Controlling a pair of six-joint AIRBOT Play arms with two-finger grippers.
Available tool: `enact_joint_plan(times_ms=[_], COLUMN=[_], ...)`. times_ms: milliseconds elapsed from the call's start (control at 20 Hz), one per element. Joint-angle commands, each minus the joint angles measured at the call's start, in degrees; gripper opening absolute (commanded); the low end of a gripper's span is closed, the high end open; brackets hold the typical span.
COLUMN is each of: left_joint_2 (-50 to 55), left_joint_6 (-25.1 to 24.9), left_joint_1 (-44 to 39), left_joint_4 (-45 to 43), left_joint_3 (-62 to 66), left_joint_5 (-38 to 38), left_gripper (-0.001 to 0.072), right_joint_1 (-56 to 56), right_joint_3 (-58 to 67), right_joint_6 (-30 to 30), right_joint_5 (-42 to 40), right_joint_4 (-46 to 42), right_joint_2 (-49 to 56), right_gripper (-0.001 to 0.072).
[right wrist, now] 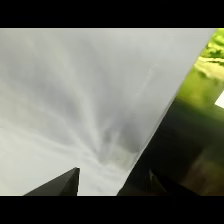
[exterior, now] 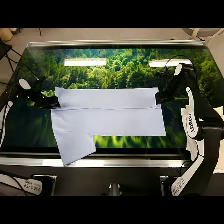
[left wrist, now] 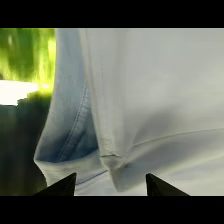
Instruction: Fold the shirts.
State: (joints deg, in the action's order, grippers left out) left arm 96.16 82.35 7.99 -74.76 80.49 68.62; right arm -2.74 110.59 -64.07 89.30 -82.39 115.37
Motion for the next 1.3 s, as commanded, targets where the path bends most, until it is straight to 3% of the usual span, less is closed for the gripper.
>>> enact_joint_plan(times_ms=[0, 150, 250, 450, 600, 800, 1200, 1250], left_joint_2=[-0.5, -3.1, -7.6, -21.6, -30.6, -32.8, -31.0, -30.2], left_joint_6=[0.2, 1.2, -2.2, -6.1, -10.2, -10.2, -10.2, -10.2], left_joint_1=[2.0, 6.3, 8.8, 10.8, 10.8, 10.7, 8.5, 8.2], left_joint_4=[0.2, 0.5, 4.5, 6.7, 7.6, 9.1, 13.9, 14.0], left_joint_3=[2.1, 1.6, -5.0, -30.3, -41.6, -47.9, -49.9, -49.9], left_joint_5=[4.4, 11.4, 13.6, 7.8, 4.5, 2.8, -3.6, -3.6], left_gripper=[0.0542, 0.0541, 0.0541, 0.0541, 0.0542, 0.0541, 0.0537, 0.0505], right_joint_1=[-1.2, -5.9, -7.7, -7.7, -7.7, -7.8, -7.8, -7.8], right_joint_3=[0.1, -0.4, -5.9, -29.9, -40.3, -43.1, -43.2, -43.2], right_joint_6=[6.0, 4.7, 5.1, 7.3, 9.6, 9.6, 9.5, 9.5], right_joint_5=[5.3, 12.5, 12.4, -1.2, -6.6, -6.9, -7.1, -7.0], right_joint_4=[-5.4, -1.1, 0.8, 5.2, 6.1, 0.6, 0.1, 0.1], right_joint_2=[-1.5, -4.1, -8.2, -21.1, -27.8, -30.1, -30.1, -30.1], right_gripper=[0.0533, 0.053, 0.0529, 0.0528, 0.0527, 0.0527, 0.0527, 0.0527])
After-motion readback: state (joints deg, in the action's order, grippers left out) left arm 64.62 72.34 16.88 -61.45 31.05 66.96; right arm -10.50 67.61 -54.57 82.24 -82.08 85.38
